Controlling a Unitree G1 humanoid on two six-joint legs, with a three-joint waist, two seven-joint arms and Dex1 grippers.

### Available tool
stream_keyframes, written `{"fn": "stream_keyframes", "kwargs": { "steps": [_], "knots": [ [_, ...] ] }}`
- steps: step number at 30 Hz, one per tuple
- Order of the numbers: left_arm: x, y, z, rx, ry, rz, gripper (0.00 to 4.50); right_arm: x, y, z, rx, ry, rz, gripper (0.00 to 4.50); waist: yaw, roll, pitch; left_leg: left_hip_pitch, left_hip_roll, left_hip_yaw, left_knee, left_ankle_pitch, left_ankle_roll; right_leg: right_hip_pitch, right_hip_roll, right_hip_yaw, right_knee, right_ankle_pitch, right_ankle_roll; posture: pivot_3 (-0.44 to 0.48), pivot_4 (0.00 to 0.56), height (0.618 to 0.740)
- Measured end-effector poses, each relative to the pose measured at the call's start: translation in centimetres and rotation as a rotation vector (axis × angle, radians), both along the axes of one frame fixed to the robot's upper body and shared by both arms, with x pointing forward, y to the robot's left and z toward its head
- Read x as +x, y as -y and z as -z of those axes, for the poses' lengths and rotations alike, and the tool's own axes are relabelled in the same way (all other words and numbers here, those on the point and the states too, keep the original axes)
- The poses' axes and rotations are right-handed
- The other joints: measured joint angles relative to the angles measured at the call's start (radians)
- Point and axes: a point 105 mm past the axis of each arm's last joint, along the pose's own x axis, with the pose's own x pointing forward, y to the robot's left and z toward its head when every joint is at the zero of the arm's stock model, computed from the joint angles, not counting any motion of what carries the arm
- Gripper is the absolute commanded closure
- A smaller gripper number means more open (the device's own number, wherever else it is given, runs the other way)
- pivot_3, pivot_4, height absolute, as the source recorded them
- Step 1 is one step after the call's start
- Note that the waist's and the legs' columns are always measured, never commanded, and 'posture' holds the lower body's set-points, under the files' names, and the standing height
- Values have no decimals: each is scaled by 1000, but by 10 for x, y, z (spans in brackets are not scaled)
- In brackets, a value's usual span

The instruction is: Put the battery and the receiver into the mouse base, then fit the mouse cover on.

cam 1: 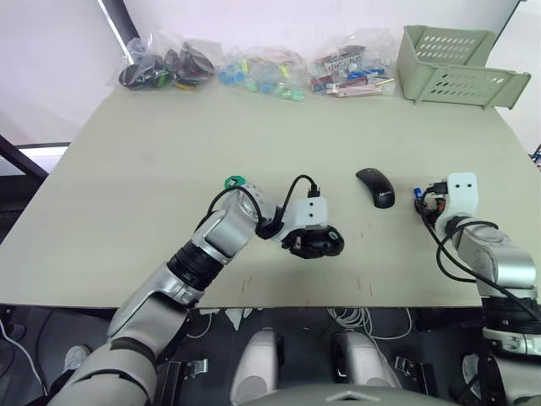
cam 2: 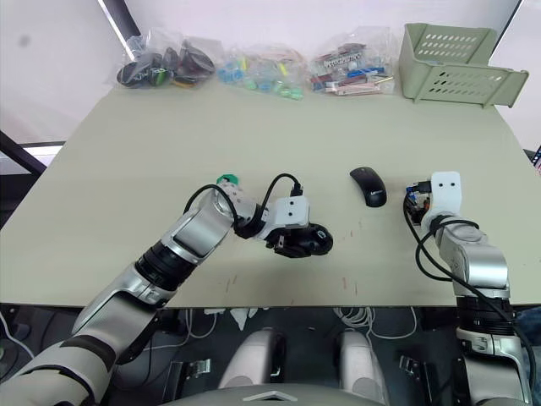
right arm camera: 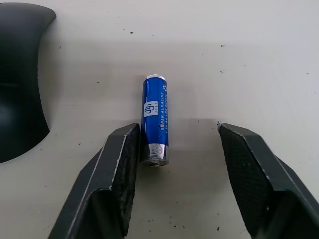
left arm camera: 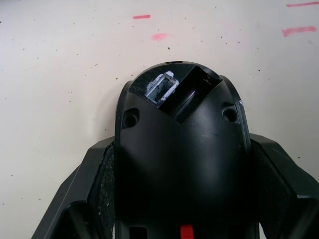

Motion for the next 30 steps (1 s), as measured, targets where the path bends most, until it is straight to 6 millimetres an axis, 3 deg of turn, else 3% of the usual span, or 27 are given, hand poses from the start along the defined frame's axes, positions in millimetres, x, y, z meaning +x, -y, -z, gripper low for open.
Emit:
{"fn": "stream_keyframes", "kwargs": {
  "steps": [1, 4, 7, 8, 15, 19, 22, 27, 29, 30],
  "knots": [
    [0, 0, 0, -1, 1, 0, 1586, 0, 0, 0, -2, 1, 1, 1940, 0, 0, 0, 0, 0, 0, 0, 0, 0, 0, 0, 0, 0, 0, 0, 0, 150, 740],
    [0, -1, 0, -3, 5, 2, 1586, -1, -3, 0, 0, 4, -3, 2660, 0, 0, 0, 0, 0, 0, 0, 0, 0, 0, 0, 0, 0, 0, 0, 0, 150, 740],
    [-1, 0, 0, -4, 7, 10, 1586, -3, -9, 1, 11, 12, -14, 4133, 1, 0, 0, 0, 0, 0, 0, 0, 0, 0, 0, 0, 0, 0, 0, 0, 150, 740],
    [0, -1, 0, -5, 7, 14, 1586, -3, -9, 1, 6, 13, -15, 4429, 0, 0, 0, 0, 0, 0, 0, 0, 0, 0, 0, 0, 0, 0, 0, 0, 150, 740],
    [0, -1, 0, -7, 8, 29, 1586, -12, -8, -1, -57, 9, -43, 4423, 0, 1, 0, 0, 0, 0, 0, 0, 0, 0, 0, 0, 0, 0, 0, 0, 150, 740],
    [0, -3, 0, -6, 6, 27, 1586, -30, -10, -21, -130, 23, -142, 4423, -4, 1, 0, 0, 0, 0, 0, 0, 0, 0, 0, 0, 0, 0, 0, 0, 150, 740],
    [1, -4, 0, -6, 4, 23, 1586, -48, -34, -45, -59, 22, -293, 4423, -11, 3, -1, 0, 1, -1, -1, 0, 0, 0, 1, 0, 0, -1, 0, 0, 150, 740],
    [1, -4, 0, -7, 7, 26, 1586, -69, -61, -64, -67, -118, -498, 4423, -13, 4, -1, -1, 0, -1, 0, 0, 0, -1, -1, 0, 0, 0, 0, 0, 150, 740],
    [1, -4, 1, -5, 6, 28, 1586, -81, -90, -88, -52, -121, -660, 4423, -12, 1, -2, -1, 1, -4, -1, 0, 0, 0, 0, -3, -1, -1, 0, 0, 150, 740],
    [1, -4, 1, -5, 6, 29, 1586, -83, -94, -88, -43, -132, -677, 4423, -10, 1, -2, -1, 1, -4, -1, 0, 0, 0, 0, -3, -1, -1, 0, 0, 150, 740]
  ]
}}
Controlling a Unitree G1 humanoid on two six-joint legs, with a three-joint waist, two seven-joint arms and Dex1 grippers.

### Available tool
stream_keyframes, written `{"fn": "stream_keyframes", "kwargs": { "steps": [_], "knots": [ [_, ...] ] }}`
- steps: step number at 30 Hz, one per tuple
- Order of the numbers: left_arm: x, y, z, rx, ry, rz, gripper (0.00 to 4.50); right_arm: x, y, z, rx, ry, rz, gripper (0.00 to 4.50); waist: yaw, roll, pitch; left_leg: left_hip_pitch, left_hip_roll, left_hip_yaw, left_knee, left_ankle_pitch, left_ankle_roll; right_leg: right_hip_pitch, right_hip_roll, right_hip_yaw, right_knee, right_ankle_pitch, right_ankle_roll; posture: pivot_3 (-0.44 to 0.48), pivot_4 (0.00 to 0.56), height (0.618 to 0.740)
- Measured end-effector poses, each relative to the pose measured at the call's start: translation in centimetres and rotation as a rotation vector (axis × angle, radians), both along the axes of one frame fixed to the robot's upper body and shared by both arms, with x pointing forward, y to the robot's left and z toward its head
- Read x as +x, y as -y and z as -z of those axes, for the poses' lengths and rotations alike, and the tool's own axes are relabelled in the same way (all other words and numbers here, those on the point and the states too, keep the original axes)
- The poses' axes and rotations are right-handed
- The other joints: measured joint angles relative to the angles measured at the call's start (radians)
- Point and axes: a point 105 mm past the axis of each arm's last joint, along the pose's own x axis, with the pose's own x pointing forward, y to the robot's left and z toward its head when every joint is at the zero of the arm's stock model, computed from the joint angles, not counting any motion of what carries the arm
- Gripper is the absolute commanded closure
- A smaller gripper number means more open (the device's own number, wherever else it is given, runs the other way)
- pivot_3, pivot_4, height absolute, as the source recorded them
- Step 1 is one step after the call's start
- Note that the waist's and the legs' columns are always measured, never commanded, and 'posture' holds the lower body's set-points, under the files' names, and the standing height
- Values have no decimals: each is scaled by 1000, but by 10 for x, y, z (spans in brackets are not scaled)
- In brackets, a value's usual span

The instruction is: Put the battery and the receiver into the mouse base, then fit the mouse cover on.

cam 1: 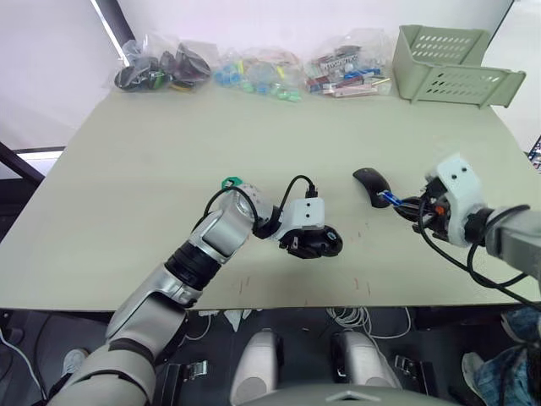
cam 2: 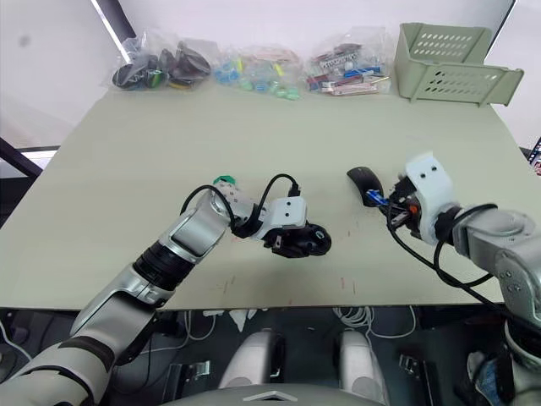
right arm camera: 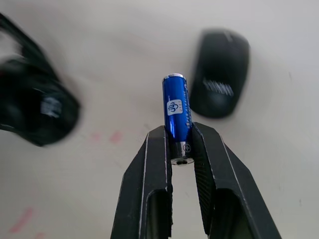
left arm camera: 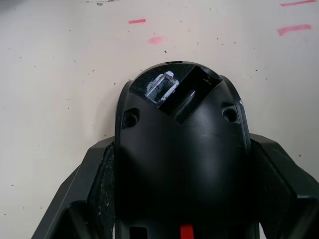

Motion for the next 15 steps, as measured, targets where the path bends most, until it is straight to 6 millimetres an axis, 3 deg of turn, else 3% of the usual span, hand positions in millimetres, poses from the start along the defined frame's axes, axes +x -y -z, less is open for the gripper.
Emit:
{"fn": "stream_keyframes", "kwargs": {
  "steps": [6, 15],
  "knots": [
    [0, -1, 0, 6, 11, 2, 1586, -16, -41, 31, 90, -216, -158, 4423, -2, 0, 0, 0, 0, 1, 0, 0, 0, 0, -1, 1, 0, 0, 0, 0, 150, 740],
    [-1, -3, 0, 7, 19, -6, 1586, -8, -53, 51, 113, -299, -78, 4423, -9, 0, 0, 0, 0, 1, 0, 0, 0, 0, -1, 1, 0, 0, 0, 0, 150, 740]
  ]
}}
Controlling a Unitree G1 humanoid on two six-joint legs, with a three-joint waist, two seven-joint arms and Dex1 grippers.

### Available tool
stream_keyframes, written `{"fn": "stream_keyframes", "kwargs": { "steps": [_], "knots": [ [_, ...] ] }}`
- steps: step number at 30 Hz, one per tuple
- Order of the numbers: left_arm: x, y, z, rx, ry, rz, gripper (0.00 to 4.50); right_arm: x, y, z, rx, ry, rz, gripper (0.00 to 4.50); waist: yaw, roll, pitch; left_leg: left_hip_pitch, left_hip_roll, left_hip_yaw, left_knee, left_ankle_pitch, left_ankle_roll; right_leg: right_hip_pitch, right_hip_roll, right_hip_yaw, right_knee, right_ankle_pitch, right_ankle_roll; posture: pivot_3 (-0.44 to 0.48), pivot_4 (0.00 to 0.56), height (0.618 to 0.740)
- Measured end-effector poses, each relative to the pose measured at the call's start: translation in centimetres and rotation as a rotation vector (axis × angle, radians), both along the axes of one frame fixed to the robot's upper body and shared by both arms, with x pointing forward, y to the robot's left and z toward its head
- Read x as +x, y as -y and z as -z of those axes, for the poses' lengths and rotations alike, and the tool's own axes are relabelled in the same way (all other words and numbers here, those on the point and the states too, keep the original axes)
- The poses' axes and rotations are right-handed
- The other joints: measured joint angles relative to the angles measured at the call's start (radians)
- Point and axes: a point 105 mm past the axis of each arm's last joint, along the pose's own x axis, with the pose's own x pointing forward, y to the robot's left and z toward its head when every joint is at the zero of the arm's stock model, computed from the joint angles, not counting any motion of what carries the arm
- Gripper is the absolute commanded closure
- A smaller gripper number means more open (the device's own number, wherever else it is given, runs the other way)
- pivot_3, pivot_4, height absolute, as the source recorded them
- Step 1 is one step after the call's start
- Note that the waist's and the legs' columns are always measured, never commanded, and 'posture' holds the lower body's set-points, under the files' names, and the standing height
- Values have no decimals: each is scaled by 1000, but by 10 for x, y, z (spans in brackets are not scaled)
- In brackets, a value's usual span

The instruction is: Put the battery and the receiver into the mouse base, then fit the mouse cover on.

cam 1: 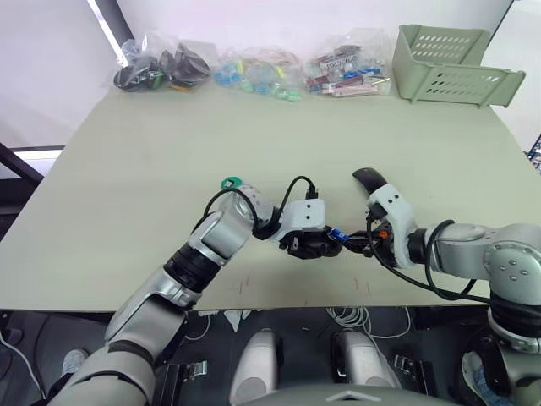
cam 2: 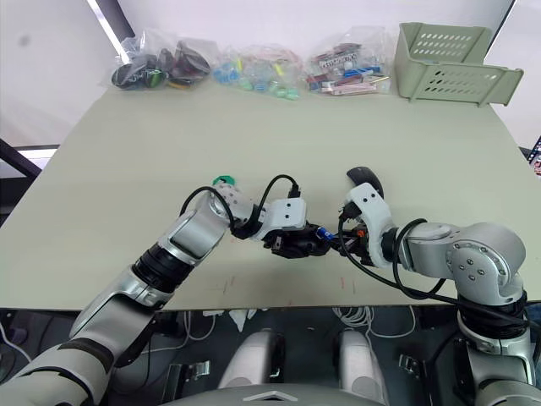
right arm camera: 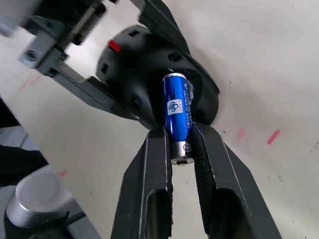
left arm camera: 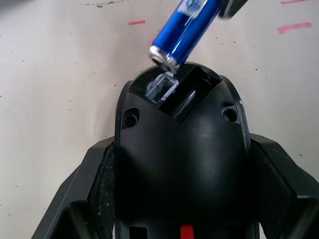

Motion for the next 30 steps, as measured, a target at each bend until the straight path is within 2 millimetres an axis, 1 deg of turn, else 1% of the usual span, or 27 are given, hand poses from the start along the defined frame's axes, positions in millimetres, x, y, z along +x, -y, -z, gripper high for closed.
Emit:
{"fn": "stream_keyframes", "kwargs": {
  "steps": [10, 20, 21, 22, 24, 25, 26, 27, 28, 30],
  "knots": [
    [0, -1, 0, 0, 3, -3, 1586, -6, -10, 11, -45, -43, -20, 4423, -3, 0, 0, 0, 0, 0, 0, 0, 0, 0, 0, 0, 0, 0, 0, 0, 150, 740],
    [-1, 0, 0, 1, 6, -2, 1586, 0, -17, 15, -60, -64, 2, 4423, -4, 0, 0, 0, 0, 0, 0, 0, 0, 0, 0, 0, -1, 0, 0, 0, 150, 740],
    [-1, -1, 1, 2, 5, -4, 1586, 1, -18, 14, -62, -63, -1, 3623, -4, 0, 0, 0, 0, 0, -1, 0, 0, 0, 0, 0, -1, 0, 0, 0, 150, 740],
    [-1, -1, 1, 2, 5, -4, 1586, 2, -18, 14, -63, -63, -1, 3319, -4, 0, 0, 0, 0, 0, -1, 0, 0, 0, 0, 0, -1, 0, 0, 0, 150, 740],
    [-1, -1, 1, 2, 2, -8, 1586, 2, -19, 14, -64, -64, -6, 2528, -4, 0, -1, 0, 0, 0, -1, 0, 0, 0, 0, 0, -1, 0, 0, 0, 150, 740],
    [0, -1, 1, 2, -1, -12, 1586, 2, -20, 14, -66, -64, -13, 2275, -4, 0, -1, 0, 0, 0, -1, 0, 0, 0, 0, 0, -1, 0, 0, 0, 150, 740],
    [0, -1, 1, 2, -2, -16, 1586, 1, -22, 13, -67, -64, -22, 1562, -4, 0, -2, 0, 0, 0, -1, 0, 0, 1, 0, 0, -1, 0, 0, 0, 150, 740],
    [0, -1, 1, 2, -2, -17, 1586, 1, -22, 13, -67, -64, -24, 1448, -4, 0, -2, 1, 0, 0, -1, 0, 0, 1, 0, 0, -1, 0, 0, 0, 150, 740],
    [0, 0, 1, 0, -2, -19, 1586, -1, -25, 13, -70, -60, -42, 1076, -4, 0, -3, 1, 1, -1, -1, 0, 0, 2, 0, -1, -2, 0, 0, 0, 150, 740],
    [0, 0, 2, -2, 1, -23, 1586, -3, -26, 12, -67, -58, -55, 1076, -4, 0, -4, 1, 1, -1, -1, 0, 0, 3, 0, -1, -3, 0, 0, 0, 150, 740]
  ]
}}
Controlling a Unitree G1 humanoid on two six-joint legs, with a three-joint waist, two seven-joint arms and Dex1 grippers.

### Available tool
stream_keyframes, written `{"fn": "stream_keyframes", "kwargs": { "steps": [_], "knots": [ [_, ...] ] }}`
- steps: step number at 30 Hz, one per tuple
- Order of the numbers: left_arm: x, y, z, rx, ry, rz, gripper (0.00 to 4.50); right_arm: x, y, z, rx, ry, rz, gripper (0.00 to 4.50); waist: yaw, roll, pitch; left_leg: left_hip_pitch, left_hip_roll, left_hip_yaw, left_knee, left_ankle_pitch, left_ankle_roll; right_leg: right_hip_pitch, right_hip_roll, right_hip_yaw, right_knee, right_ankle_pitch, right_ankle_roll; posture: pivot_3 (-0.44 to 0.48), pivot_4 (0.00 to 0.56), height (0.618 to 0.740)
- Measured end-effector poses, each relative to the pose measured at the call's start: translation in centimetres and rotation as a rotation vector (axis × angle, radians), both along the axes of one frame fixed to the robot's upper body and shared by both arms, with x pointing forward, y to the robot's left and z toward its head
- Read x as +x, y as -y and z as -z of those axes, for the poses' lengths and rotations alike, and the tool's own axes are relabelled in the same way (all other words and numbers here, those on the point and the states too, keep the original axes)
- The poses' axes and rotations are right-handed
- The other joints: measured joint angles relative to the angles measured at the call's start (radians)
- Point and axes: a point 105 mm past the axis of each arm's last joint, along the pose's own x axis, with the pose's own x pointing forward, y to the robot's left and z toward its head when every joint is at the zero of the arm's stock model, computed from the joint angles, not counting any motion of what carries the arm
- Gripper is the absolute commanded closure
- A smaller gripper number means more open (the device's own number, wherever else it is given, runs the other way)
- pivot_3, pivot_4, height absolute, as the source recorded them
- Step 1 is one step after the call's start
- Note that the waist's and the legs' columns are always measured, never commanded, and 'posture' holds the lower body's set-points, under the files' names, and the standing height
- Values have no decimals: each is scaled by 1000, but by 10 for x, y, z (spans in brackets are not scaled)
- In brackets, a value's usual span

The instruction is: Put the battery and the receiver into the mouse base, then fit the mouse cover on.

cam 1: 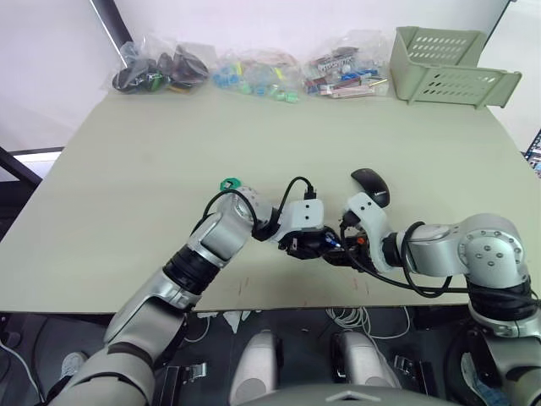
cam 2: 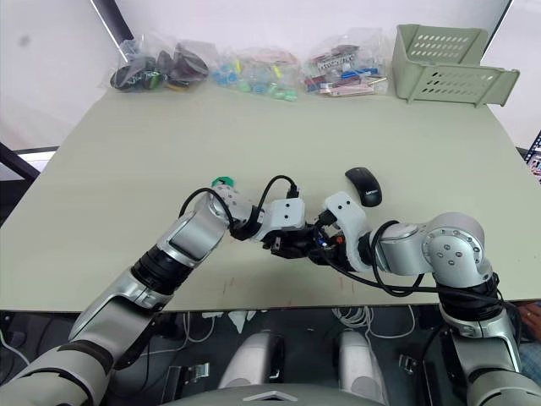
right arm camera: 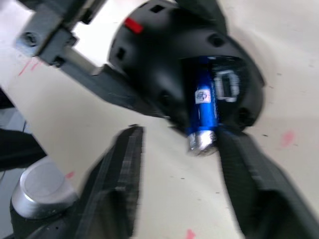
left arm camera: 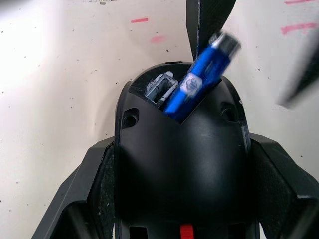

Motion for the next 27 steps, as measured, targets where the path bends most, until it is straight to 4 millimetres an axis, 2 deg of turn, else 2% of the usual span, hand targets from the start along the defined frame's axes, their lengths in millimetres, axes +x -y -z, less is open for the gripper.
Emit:
{"fn": "stream_keyframes", "kwargs": {
  "steps": [1, 3, 4, 6, 9, 10, 12, 15, 18, 22, 23, 24, 27],
  "knots": [
    [0, 1, 0, -1, 2, -1, 1586, -2, 0, -1, 4, -1, -12, 1076, 1, 0, 0, -1, 0, -1, 0, 0, 0, 0, -1, -1, -1, 0, 0, 0, 150, 740],
    [-1, 4, 0, -9, 3, 7, 1586, 0, 27, -6, -64, 58, 51, 1076, 7, 0, 0, -3, 0, -2, -1, 0, 0, 1, -3, -3, -5, 0, 0, 0, 150, 740],
    [-2, 4, 0, -8, 1, 10, 1586, -5, 34, -8, -90, 89, 48, 1076, 7, 0, 0, -3, 0, -2, -2, -1, 2, 2, -3, -3, -8, 0, 0, 0, 150, 740],
    [-2, 4, 1, -8, -1, 13, 1586, -12, 35, -11, -74, 136, 39, 1076, 5, 0, 0, -2, 0, -3, -2, -3, 4, 3, -3, -4, -9, 0, 1, 0, 150, 740],
    [-3, 6, 1, -14, -4, 16, 1586, -22, 31, -13, 34, 256, 68, 1076, 13, 0, 0, -3, -1, -5, -2, -3, 5, 5, -3, -7, -11, -2, 4, 0, 150, 740],
    [-2, 6, 1, -12, -4, 13, 1586, -23, 31, -19, 133, 344, 87, 1076, 12, 0, 0, -2, -1, -5, -1, -3, 5, 5, -3, -6, -11, -2, 4, 0, 150, 740],
    [-2, 6, 1, -11, -3, 10, 1586, -26, 31, -19, 193, 378, 72, 1076, 10, 0, 0, -2, -1, -5, 0, -3, 5, 6, -3, -6, -11, -2, 4, 0, 150, 740],
    [-1, 7, 2, -12, -5, 7, 1586, -29, 34, -9, 205, 412, 57, 1076, 12, 0, 0, -2, -1, -5, 0, -3, 5, 6, -3, -6, -11, -2, 4, 0, 150, 740],
    [-1, 6, 1, -8, -7, 7, 1586, -25, 35, 5, 227, 449, 46, 1767, 7, 0, 0, -1, -1, -5, 0, -3, 5, 6, -3, -5, -11, -2, 4, 0, 150, 740],
    [-1, 6, 1, -8, -9, 8, 1586, -14, 31, 10, 270, 523, 45, 3597, 10, 0, 0, -2, -2, -5, 0, -3, 5, 6, -3, -5, -11, -2, 4, 0, 150, 740],
    [-1, 6, 1, -8, -10, 8, 1586, -12, 31, 16, 258, 533, 40, 4245, 10, 0, 0, -2, -2, -5, 0, -3, 5, 6, -2, -5, -11, -2, 4, 0, 150, 740],
    [-1, 6, 1, -7, -12, 7, 1586, -11, 30, 20, 255, 539, 33, 4467, 10, 0, 0, -2, -3, -5, 0, -3, 5, 6, -2, -5, -11, -2, 4, 0, 150, 740],
    [-2, 5, 1, -4, -20, 4, 1586, -10, 22, 21, 317, 555, 32, 4467, 10, 0, 0, -2, -3, -5, 0, -3, 5, 6, -2, -5, -10, -2, 4, 0, 150, 740]
  ]
}}
